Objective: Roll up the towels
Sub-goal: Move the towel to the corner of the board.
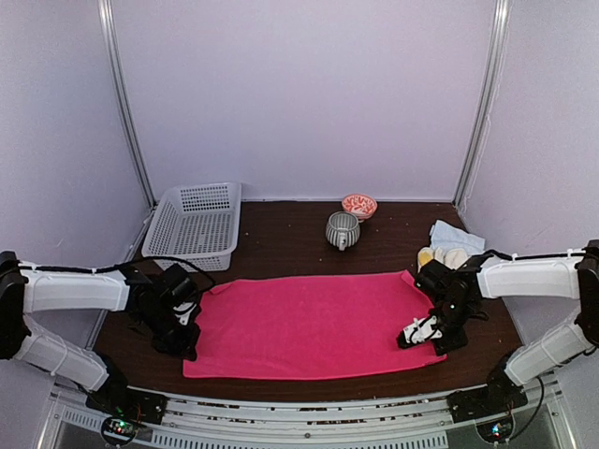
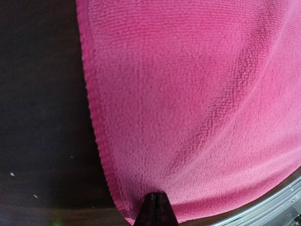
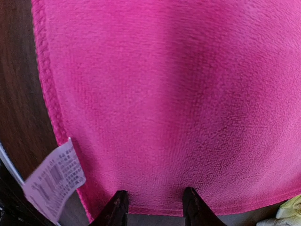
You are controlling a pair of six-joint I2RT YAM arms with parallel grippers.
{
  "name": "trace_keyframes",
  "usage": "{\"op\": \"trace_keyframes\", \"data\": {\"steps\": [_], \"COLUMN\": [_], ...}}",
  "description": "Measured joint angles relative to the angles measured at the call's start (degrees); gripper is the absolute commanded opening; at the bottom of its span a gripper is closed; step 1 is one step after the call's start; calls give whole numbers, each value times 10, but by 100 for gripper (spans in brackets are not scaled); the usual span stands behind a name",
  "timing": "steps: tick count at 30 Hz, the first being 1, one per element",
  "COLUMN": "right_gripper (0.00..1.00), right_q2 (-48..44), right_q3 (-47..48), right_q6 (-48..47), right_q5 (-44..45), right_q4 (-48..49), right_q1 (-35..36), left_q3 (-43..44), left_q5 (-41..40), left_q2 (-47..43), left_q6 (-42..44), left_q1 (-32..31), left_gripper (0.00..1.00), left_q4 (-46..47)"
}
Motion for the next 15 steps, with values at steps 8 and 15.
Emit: {"op": "trace_keyframes", "data": {"steps": [8, 15], "right_gripper": [42, 44], "right_q2": [-27, -26], "right_q3": [-21, 12], "right_q6": [13, 43], "right_q5": [17, 15], "right_q4": [-22, -79], "right_q1": [101, 114], "left_q3": [-14, 45], "left_q5": [-2, -32], "left_q2": [-39, -43], "left_q6": [-29, -21], "left_q1": [-12, -20], "left_gripper": [0, 7], "left_q4": [-67, -151]}}
